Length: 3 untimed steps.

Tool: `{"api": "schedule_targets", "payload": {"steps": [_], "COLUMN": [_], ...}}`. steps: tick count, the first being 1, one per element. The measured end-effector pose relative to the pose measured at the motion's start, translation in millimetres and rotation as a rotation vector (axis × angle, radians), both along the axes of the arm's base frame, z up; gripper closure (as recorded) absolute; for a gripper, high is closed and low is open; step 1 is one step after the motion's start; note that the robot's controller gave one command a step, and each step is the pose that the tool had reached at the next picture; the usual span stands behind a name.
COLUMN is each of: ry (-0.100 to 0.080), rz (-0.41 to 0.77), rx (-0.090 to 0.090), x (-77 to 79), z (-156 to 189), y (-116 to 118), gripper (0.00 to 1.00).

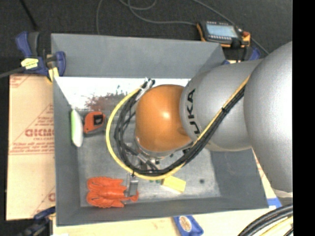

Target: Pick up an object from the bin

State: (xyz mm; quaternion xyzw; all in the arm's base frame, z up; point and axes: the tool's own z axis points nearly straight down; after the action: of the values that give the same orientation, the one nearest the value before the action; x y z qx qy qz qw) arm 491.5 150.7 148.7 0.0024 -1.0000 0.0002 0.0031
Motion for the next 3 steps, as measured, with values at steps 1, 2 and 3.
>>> {"api": "schedule_targets", "payload": {"steps": [1, 2, 3], "ry": [-0.008, -0.015, -0.005], "rz": [-0.004, 0.059, 0.073], "rx": [0.002, 0.001, 0.001], "x": [1.8, 4.7, 8.4], "z": [4.5, -16.1, -56.6], "y": [-0.7, 13.6, 33.7], "gripper": [0.0, 0.0, 0.0]}}
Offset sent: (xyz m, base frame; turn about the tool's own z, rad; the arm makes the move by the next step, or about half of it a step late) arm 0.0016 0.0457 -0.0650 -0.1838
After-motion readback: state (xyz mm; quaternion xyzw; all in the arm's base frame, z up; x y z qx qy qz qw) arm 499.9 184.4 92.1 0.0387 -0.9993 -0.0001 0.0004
